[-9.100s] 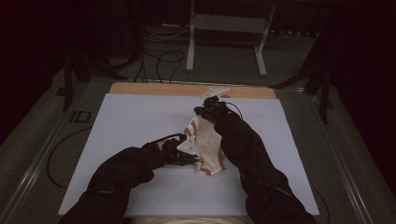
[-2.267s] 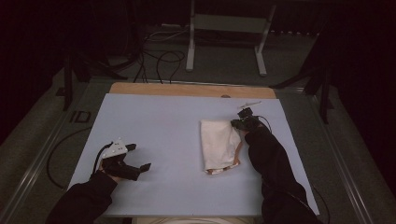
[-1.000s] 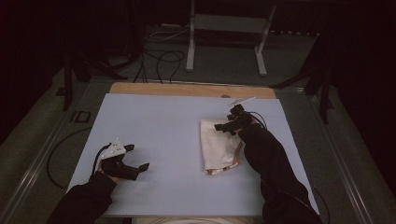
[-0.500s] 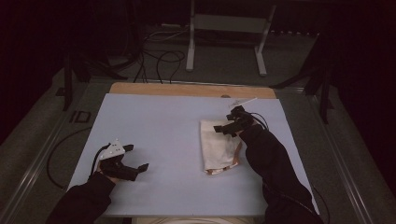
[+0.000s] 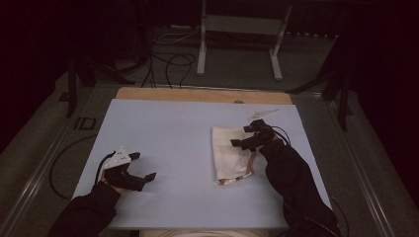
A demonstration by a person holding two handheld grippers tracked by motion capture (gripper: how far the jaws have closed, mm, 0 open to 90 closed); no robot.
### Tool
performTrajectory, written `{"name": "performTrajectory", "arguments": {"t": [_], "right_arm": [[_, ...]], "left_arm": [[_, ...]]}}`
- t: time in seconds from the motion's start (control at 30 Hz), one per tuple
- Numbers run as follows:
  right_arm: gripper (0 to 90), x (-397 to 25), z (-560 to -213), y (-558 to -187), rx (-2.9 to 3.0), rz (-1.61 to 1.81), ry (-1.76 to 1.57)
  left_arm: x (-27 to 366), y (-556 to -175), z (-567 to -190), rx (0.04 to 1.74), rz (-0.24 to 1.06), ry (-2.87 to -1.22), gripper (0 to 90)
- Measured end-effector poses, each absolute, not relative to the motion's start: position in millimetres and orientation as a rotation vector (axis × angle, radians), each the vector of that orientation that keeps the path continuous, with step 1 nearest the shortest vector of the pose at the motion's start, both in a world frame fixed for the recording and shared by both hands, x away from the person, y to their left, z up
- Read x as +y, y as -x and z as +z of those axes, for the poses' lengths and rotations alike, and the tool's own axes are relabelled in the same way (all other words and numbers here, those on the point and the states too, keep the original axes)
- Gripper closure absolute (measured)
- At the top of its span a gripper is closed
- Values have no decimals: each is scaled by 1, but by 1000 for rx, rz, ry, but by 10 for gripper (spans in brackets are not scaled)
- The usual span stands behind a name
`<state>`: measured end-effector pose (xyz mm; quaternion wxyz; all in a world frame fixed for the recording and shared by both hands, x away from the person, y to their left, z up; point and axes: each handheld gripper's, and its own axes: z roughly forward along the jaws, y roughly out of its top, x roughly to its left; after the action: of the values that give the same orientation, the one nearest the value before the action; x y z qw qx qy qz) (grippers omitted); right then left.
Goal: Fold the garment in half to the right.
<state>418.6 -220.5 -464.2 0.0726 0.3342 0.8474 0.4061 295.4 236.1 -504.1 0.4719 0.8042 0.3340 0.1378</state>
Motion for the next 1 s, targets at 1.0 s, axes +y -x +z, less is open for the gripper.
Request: {"name": "performTrajectory", "arguments": {"t": [1.0], "right_arm": [[101, -271, -486, -349, 2452, 1288, -1029]], "left_arm": [[241, -294, -502, 827, 332, -1968, 2]]}}
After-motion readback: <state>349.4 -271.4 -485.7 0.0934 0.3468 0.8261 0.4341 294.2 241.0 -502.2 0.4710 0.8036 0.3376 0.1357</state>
